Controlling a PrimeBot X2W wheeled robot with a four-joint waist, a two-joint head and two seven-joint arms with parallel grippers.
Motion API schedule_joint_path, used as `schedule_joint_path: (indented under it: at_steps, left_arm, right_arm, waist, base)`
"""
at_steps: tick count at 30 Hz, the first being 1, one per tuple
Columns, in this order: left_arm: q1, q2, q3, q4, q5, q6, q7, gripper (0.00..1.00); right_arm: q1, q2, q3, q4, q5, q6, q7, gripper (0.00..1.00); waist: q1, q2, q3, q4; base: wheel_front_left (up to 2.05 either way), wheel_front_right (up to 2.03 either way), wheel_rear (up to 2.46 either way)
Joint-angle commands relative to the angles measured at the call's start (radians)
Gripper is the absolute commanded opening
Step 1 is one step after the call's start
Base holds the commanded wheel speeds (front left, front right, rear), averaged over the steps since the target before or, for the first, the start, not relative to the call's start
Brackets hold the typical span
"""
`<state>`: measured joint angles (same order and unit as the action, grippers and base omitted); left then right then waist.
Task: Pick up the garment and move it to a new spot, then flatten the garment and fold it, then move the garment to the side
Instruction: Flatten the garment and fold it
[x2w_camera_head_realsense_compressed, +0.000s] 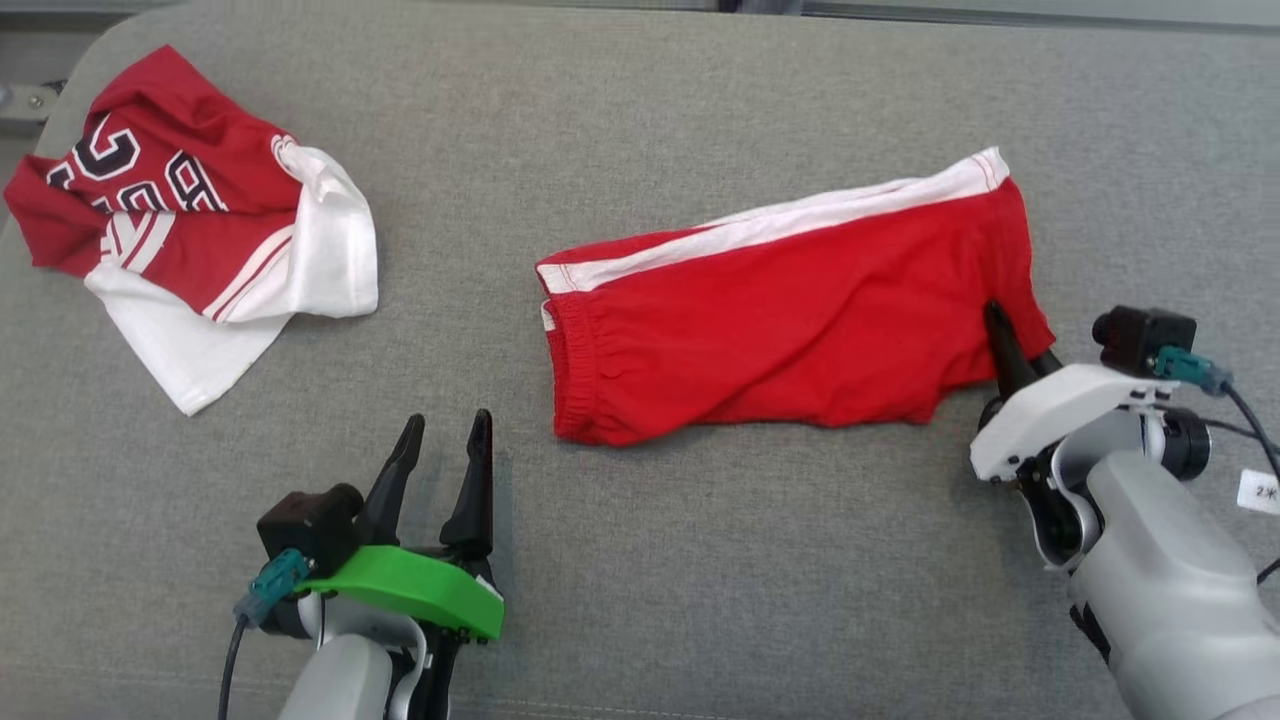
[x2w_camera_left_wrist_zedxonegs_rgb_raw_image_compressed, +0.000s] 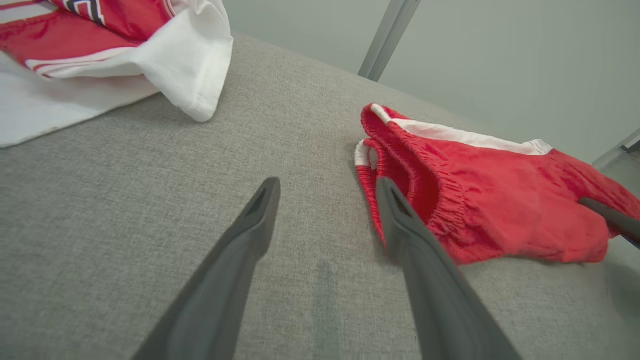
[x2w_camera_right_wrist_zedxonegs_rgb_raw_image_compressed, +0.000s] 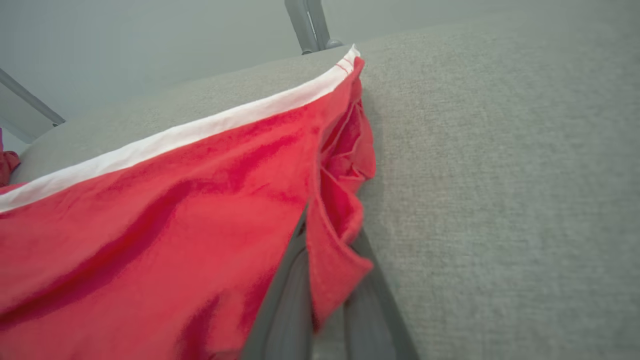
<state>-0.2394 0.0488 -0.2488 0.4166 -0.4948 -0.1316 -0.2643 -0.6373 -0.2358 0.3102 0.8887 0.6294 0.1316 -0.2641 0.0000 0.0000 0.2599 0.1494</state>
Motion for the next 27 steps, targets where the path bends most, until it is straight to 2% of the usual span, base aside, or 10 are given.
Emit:
schedule_joint_path:
  at_steps: [1, 7, 13, 19, 27]
  left_arm:
    - [0.026, 0.003, 0.008, 0.004, 0.009, 0.002, 0.0, 1.0]
    - [0.06, 0.005, 0.018, 0.017, 0.018, 0.002, 0.0, 1.0]
    - [0.08, 0.005, 0.009, 0.023, 0.018, 0.002, 0.0, 1.0]
    - [0.1, 0.01, 0.003, 0.022, 0.011, 0.002, 0.0, 1.0]
    - [0.098, 0.014, -0.008, 0.03, 0.004, 0.002, 0.0, 1.0]
  right_arm:
    - [0.058, 0.014, -0.029, -0.02, -0.026, -0.002, 0.0, 0.0]
    - [0.177, 0.065, -0.111, -0.081, -0.089, -0.002, 0.0, 0.0]
    - [0.235, 0.088, -0.17, -0.09, -0.12, -0.002, 0.0, 0.0]
    - [0.263, 0.086, -0.214, -0.111, -0.166, -0.002, 0.0, 0.0]
    - [0.223, 0.085, -0.107, -0.289, -0.279, -0.001, 0.0, 0.0]
  waist:
    - [0.0, 0.0, -0.081, -0.071]
    - [0.0, 0.0, -0.129, -0.115]
    - [0.0, 0.0, -0.153, -0.124]
    - [0.0, 0.0, -0.158, -0.117]
    - [0.0, 0.0, -0.15, -0.104]
  base:
    - [0.0, 0.0, 0.0]
    - [0.0, 0.0, 0.0]
    - [0.0, 0.0, 0.0]
    - [0.0, 0.0, 0.0]
    - [0.0, 0.0, 0.0]
